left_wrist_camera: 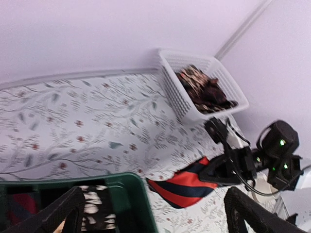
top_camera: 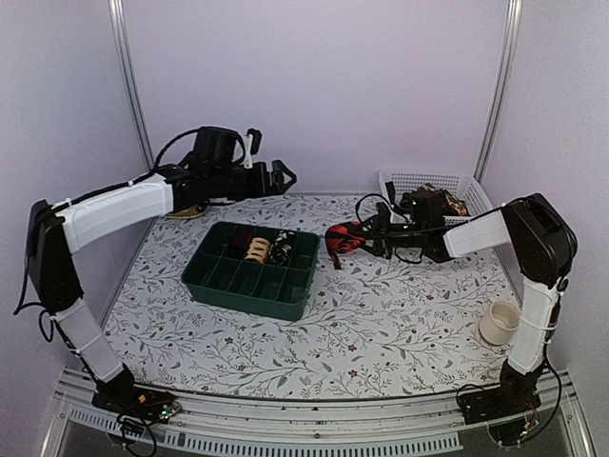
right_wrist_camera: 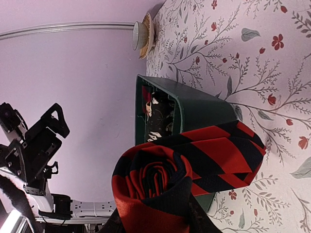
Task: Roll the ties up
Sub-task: Move the storage box to the center of the board.
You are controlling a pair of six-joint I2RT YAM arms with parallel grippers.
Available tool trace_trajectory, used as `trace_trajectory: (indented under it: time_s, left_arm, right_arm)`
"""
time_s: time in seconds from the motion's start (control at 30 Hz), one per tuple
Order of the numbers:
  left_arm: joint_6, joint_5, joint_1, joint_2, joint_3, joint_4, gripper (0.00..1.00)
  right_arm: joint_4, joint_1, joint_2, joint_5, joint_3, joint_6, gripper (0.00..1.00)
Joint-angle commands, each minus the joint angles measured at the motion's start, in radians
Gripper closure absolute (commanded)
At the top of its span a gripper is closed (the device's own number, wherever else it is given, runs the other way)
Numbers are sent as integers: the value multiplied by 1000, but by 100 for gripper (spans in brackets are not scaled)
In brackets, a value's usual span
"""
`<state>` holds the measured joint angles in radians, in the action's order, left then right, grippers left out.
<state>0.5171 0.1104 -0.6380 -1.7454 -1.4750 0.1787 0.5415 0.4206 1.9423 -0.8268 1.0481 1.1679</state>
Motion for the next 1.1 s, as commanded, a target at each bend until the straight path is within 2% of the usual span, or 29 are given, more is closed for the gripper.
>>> trace_trajectory:
  time_s: [0.0,0.07,0.2,0.43,0.63,0.77,1.07]
  left_arm:
    - [-95,-227,146,115,89,165,0]
    - [-107,-253,220,154,154,176,0]
    - [-111,-203,352,201,273,149,0]
    - [-108,-127,487,191,409,77,0]
    - [-94,-78,523,170,481,2,0]
    - [-104,-70,526,150,489,-20,4]
    - [-96,-19,533,120,545,-75,26]
  right_arm:
    - [-5,37,-23,83,55,-10,68]
    - [-11,51,-7,104,70,-8,68]
    - [-19,82,35,122,116,4,68]
    - [-118,126,101,147,208,-26,67]
    - [-216,156,147,173,271,-63,67]
    - [-261,171,162,202,291,-74,67]
    - [-424,201,190,291,378,-109,67]
